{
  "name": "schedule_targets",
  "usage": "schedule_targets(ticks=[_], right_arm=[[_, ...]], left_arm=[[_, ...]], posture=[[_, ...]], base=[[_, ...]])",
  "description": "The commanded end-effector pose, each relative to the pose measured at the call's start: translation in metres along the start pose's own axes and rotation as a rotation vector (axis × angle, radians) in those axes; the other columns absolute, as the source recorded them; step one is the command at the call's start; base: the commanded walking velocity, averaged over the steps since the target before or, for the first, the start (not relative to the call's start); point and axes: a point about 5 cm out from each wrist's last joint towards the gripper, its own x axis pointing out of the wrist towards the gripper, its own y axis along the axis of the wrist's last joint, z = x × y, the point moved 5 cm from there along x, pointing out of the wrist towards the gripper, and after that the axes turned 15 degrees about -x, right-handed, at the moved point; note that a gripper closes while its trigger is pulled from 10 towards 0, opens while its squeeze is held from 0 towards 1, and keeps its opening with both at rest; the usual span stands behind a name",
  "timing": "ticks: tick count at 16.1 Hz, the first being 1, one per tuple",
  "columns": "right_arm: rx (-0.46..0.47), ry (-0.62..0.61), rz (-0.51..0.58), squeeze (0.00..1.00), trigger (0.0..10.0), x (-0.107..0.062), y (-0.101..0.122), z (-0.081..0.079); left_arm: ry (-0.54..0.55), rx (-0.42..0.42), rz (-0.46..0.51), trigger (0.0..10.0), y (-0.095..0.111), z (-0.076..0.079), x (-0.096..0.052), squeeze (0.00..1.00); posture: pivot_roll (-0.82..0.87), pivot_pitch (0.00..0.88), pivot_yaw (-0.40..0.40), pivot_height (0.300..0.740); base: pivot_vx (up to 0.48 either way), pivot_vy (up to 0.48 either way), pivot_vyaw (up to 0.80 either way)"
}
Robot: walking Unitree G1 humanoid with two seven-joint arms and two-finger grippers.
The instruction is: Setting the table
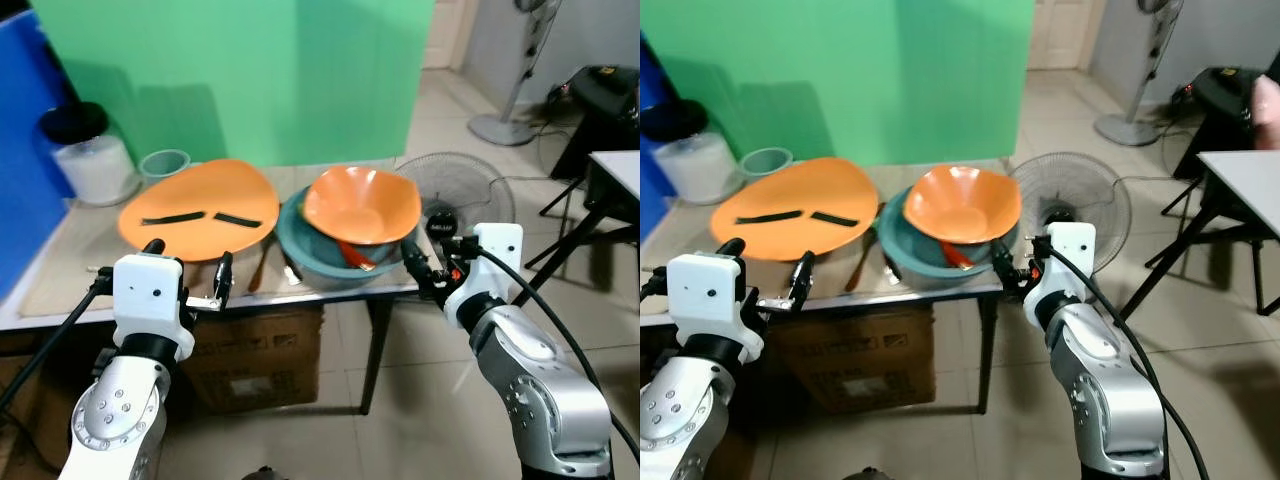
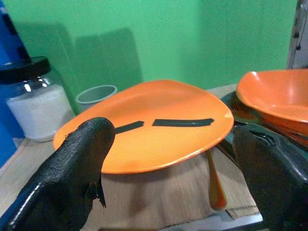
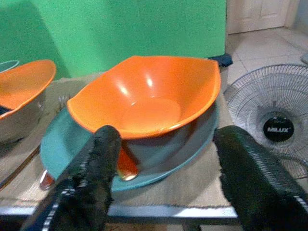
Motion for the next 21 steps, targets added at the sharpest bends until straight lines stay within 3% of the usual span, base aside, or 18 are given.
schedule_targets(ticks=[1, 14, 18, 21], right_arm=[[-0.005, -0.003, 0.004, 1.00, 10.0, 0.001, 0.002, 0.004], [-0.019, 0.096, 0.013, 1.00, 10.0, 0.013, 0.013, -0.009], [0.096, 0.205, 0.030, 1.00, 10.0, 0.017, 0.022, -0.021], [0.158, 0.300, -0.023, 1.00, 10.0, 0.025, 0.021, -0.029]], left_arm=[[-0.006, -0.006, 0.011, 10.0, 0.003, 0.002, 0.001, 1.00], [-0.128, 0.011, 0.045, 10.0, 0.017, 0.019, -0.001, 1.00], [-0.146, 0.021, 0.073, 10.0, 0.023, 0.024, -0.005, 1.00], [-0.159, 0.039, 0.066, 10.0, 0.024, 0.027, -0.005, 1.00]], posture=[[0.00, 0.000, 0.029, 0.740], [0.01, 0.000, 0.013, 0.740], [0.01, 0.000, 0.011, 0.740], [0.02, 0.000, 0.007, 0.740]], base=[[0.000, 0.000, 0.00], [0.268, 0.000, -0.16], [0.081, 0.000, 0.00], [0.000, 0.000, 0.00]])
